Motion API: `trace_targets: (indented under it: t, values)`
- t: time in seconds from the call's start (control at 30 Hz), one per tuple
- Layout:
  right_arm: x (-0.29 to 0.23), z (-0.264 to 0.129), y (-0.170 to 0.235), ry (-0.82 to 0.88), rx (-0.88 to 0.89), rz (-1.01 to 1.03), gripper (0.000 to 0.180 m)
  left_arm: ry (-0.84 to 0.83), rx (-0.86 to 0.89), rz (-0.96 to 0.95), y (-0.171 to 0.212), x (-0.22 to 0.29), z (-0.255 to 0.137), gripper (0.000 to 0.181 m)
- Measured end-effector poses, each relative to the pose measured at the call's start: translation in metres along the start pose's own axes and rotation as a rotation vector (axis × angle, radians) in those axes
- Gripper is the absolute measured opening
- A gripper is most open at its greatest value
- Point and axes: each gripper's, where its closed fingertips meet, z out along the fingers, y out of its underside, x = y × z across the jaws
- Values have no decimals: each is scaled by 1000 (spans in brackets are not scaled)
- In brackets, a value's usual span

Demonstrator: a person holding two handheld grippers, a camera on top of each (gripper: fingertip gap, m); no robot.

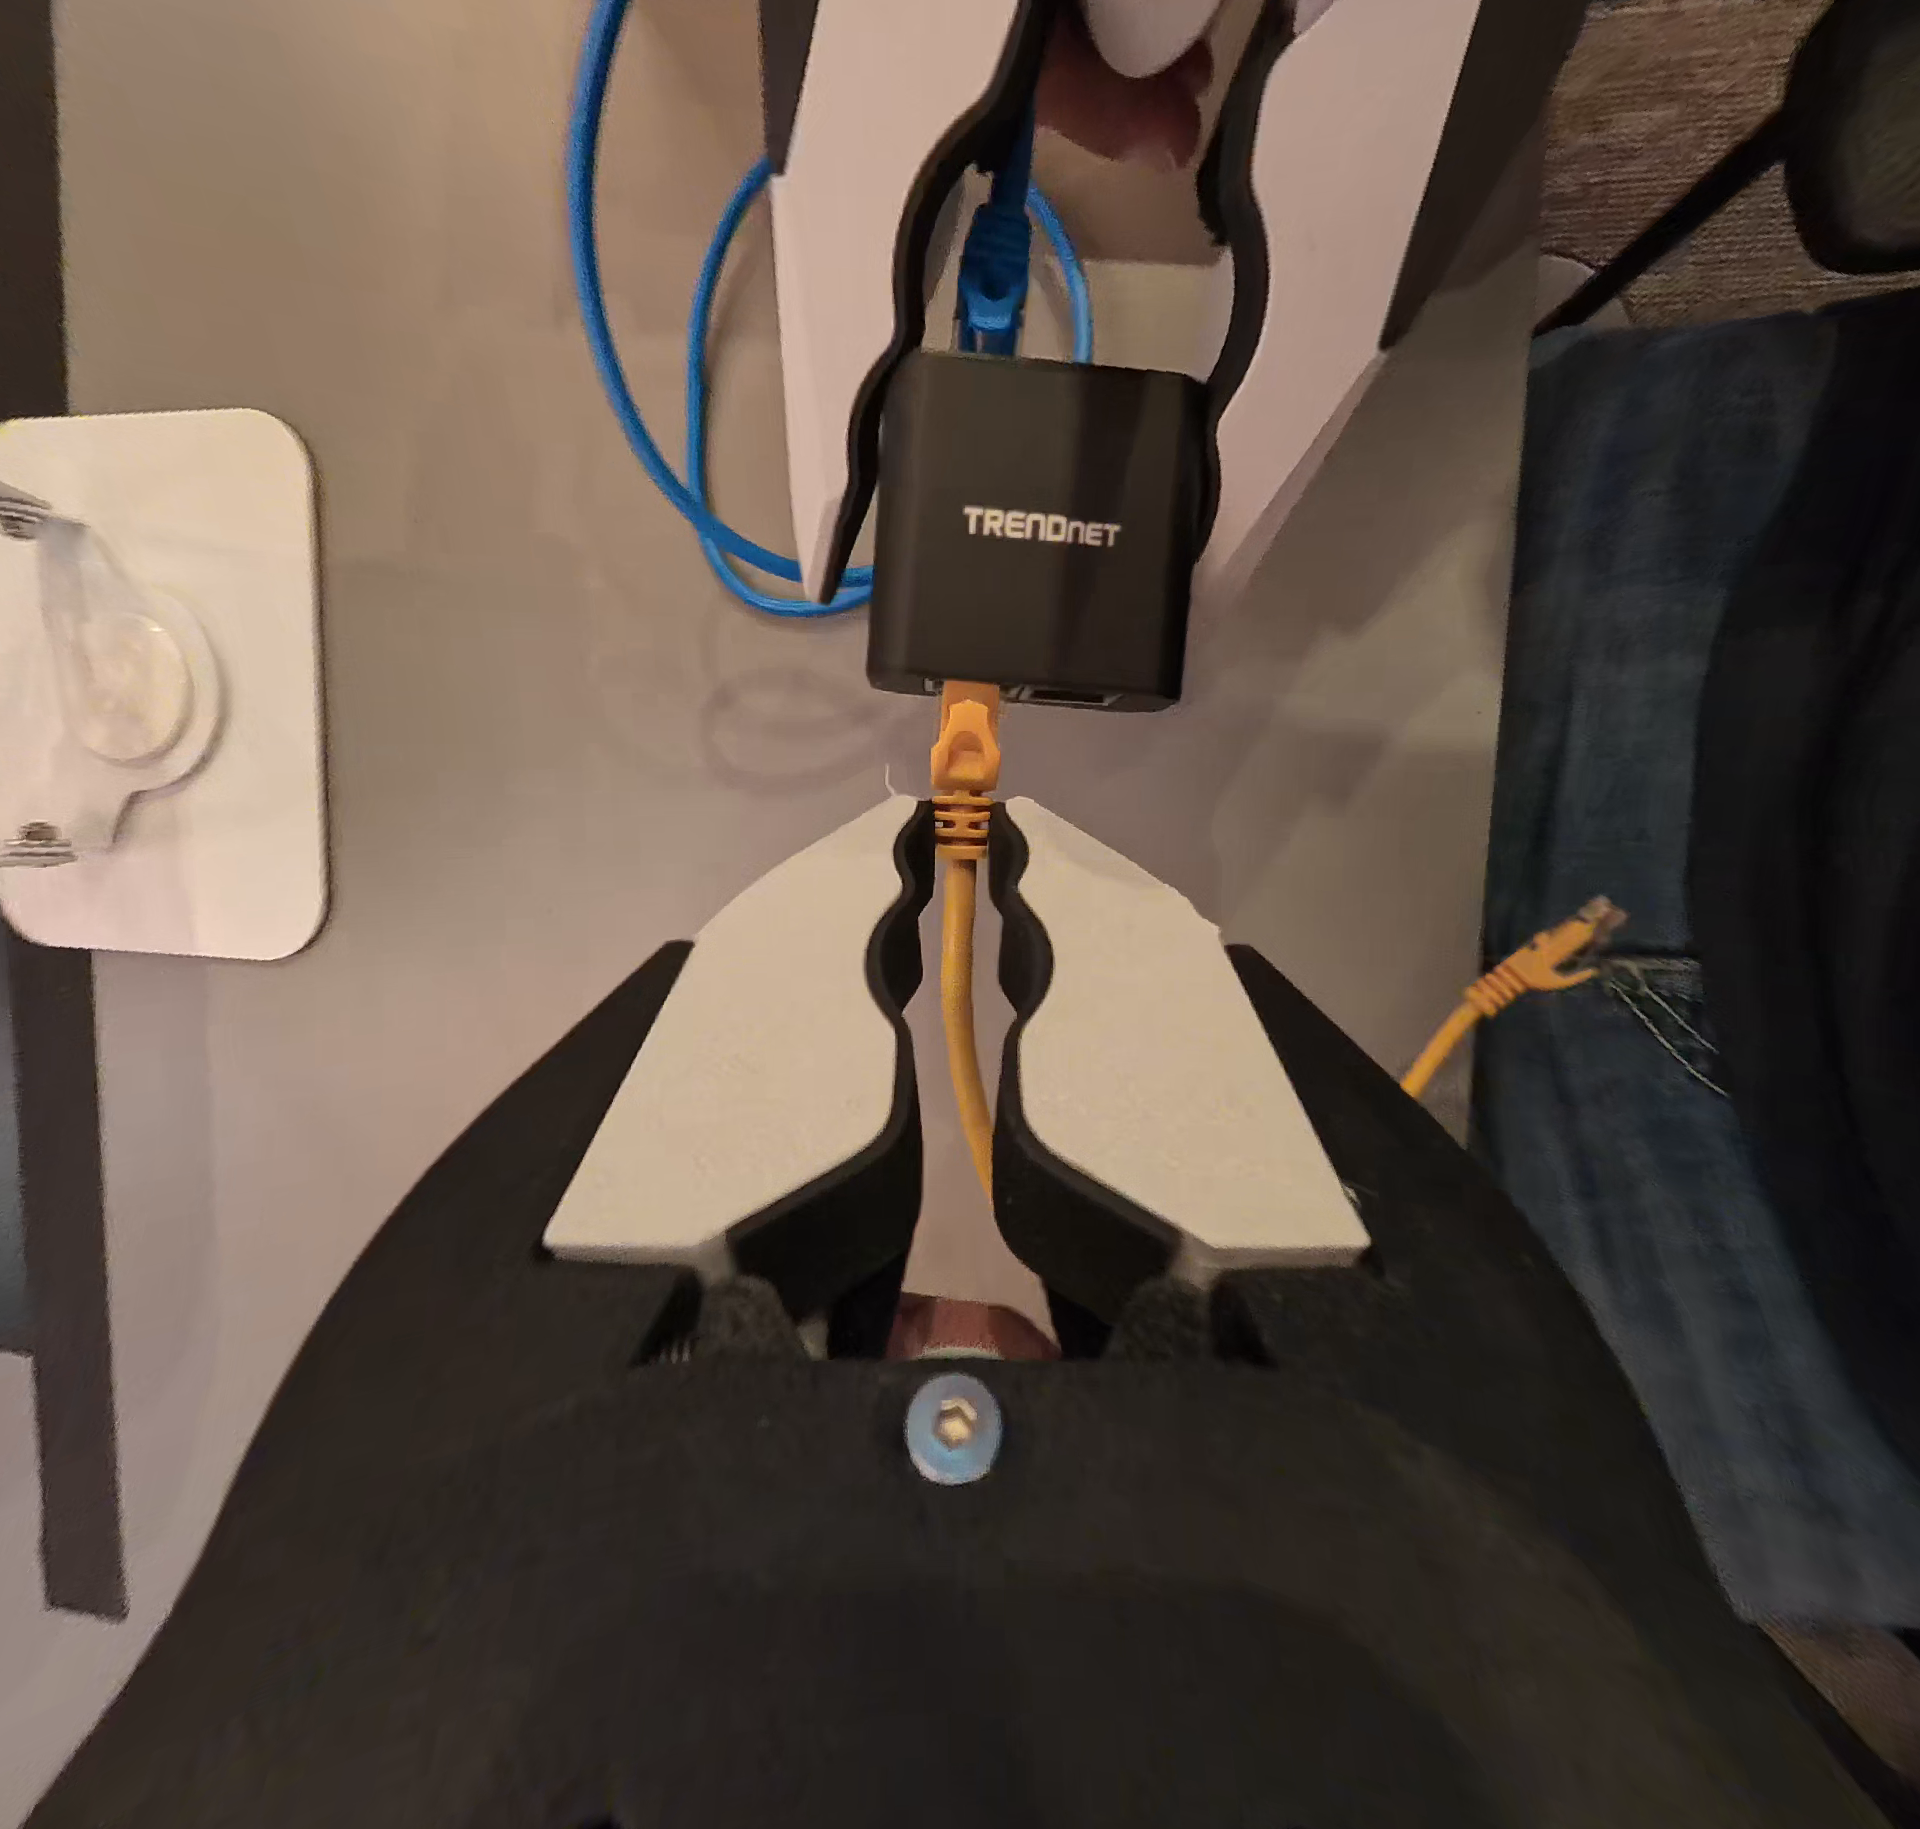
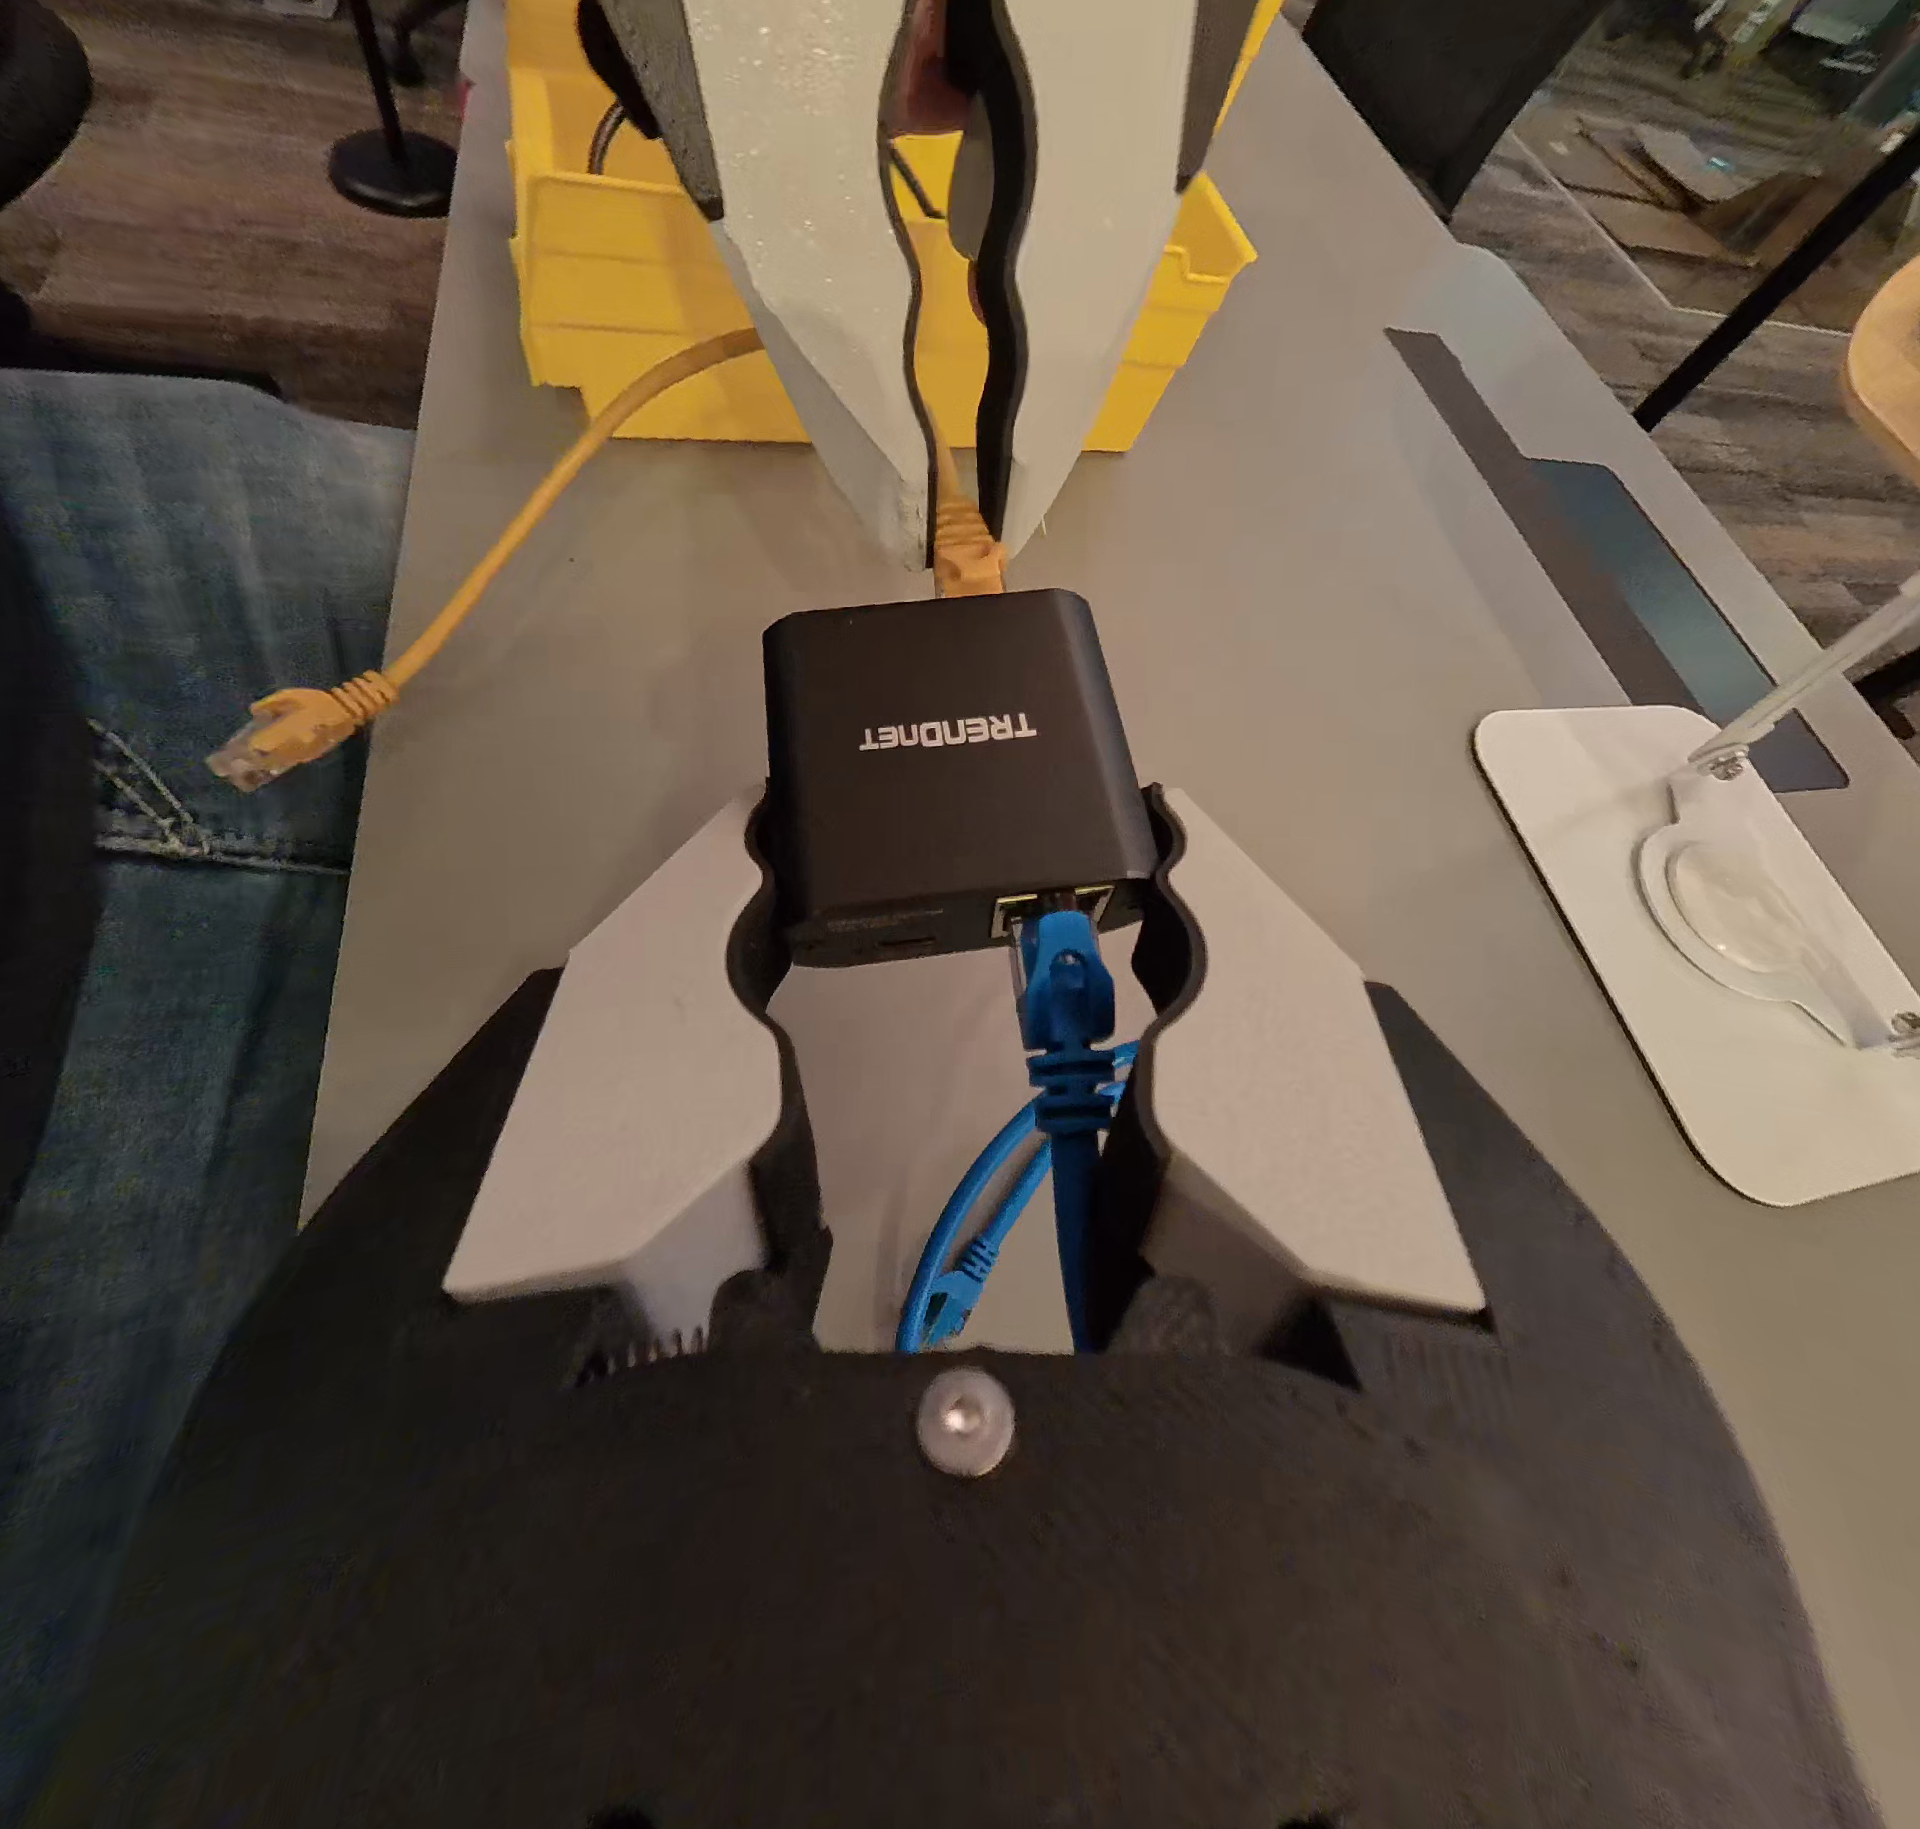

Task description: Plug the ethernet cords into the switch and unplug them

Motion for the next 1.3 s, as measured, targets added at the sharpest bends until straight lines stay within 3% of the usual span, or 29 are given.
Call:
trace_targets:
  t: [0.17,0.27,0.4,0.6,0.7,0.77,0.93,1.2,1.3]
  values:
    - [5,-8,-12,8,80,64,64,-173,80,16,-9,-14,-18,23]
    - [2,-8,-13,-14,91,77,64,-385,-23,123,8,-21,-24,32]
    - [0,-11,-14,-21,113,94,65,-526,-3,73,31,-21,-62,37]
    - [-3,-11,-12,-24,127,99,65,-754,-54,-176,132,-31,-157,36]
    - [-6,-8,-12,-30,126,97,65,-817,-197,-284,202,-27,-181,34]
    - [-7,-7,-11,-31,122,95,65,-791,-253,-373,239,-18,-179,35]
    - [-10,-5,-9,-39,123,102,65,-781,-332,-359,285,-18,-151,33]
    - [-11,-8,-7,-39,131,113,65,-694,-390,-216,286,-56,-103,30]
    - [-10,-9,-6,-39,131,115,65,-575,-418,-235,291,-66,-92,27]
